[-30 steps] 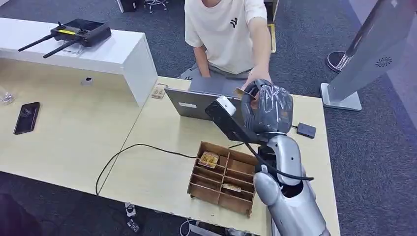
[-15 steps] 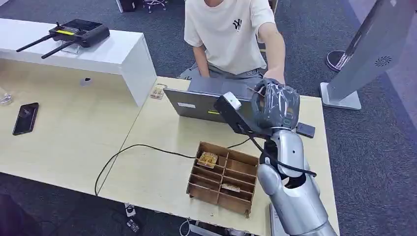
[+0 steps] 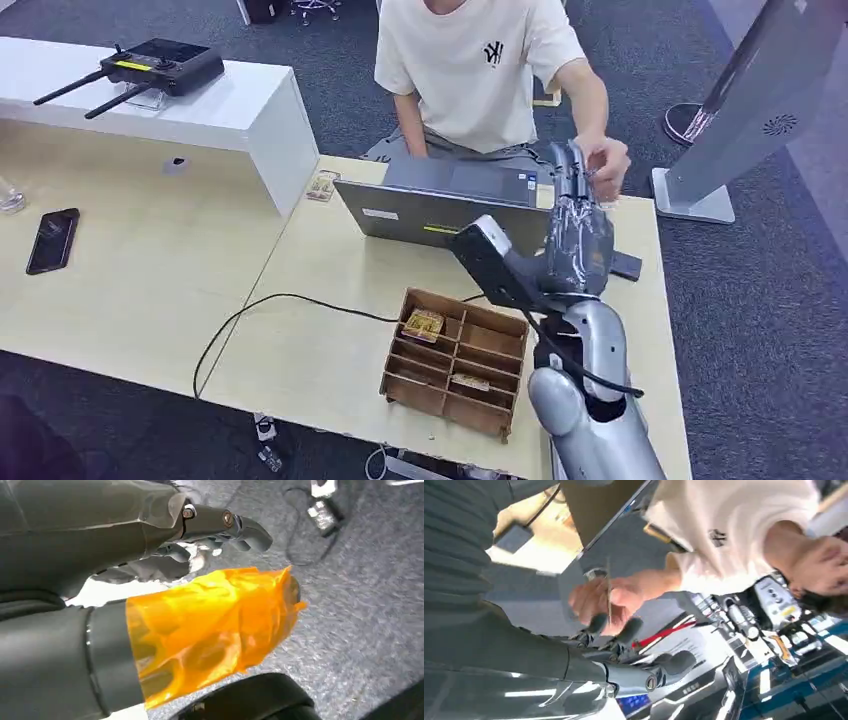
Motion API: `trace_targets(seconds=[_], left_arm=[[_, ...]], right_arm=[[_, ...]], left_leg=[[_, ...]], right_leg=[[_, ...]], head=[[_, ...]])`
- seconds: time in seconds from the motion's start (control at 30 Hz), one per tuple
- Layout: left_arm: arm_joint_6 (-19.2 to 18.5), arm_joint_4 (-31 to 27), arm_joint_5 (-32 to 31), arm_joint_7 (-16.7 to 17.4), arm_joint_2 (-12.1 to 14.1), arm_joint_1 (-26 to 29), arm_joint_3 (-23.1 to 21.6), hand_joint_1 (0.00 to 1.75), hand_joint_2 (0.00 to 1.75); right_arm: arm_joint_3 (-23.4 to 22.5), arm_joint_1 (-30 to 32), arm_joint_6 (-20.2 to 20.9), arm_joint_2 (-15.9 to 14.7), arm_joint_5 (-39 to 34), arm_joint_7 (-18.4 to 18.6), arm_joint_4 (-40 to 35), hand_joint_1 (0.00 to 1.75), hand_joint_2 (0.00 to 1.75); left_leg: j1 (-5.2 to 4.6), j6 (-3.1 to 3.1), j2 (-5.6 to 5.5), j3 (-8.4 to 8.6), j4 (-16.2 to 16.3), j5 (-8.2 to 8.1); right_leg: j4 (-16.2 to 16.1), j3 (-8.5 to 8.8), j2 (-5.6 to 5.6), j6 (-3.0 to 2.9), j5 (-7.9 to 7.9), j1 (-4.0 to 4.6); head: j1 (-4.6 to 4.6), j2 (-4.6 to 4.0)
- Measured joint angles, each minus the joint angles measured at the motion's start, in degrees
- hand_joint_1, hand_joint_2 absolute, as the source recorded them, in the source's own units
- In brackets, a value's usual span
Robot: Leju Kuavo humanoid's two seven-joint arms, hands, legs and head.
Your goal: Pass the card to the sensor for recognition and then transmit it.
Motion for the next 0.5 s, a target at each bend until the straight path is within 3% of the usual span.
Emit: trace_targets(seconds=[0.23,0.5], left_arm=[[1.2,0.0,1.4,0.9,-1.0,0.7,1.0,0.0,0.0],[3.1,0.0,2.3,0.4,-1.5,1.3,3.1,0.0,0.0]], right_arm=[[-1.1,7.8,-5.8,-0.2,-17.1,-9.1,-8.5,0.0,1.75],[-2.7,18.4,-5.8,-1.6,-37.2,-19.6,-16.9,0.0,1.75]], left_leg=[[0.0,0.05,0.02,0.0,0.0,-0.06],[0.0,0.08,0.0,-0.01,0.0,-0.1]], right_leg=[[0.0,0.0,0.0,0.0,-0.02,0.0],[0.0,0.0,-0.02,0.0,-0.05,0.0]], head=[[0.0,0.0],[0.0,0.0]])
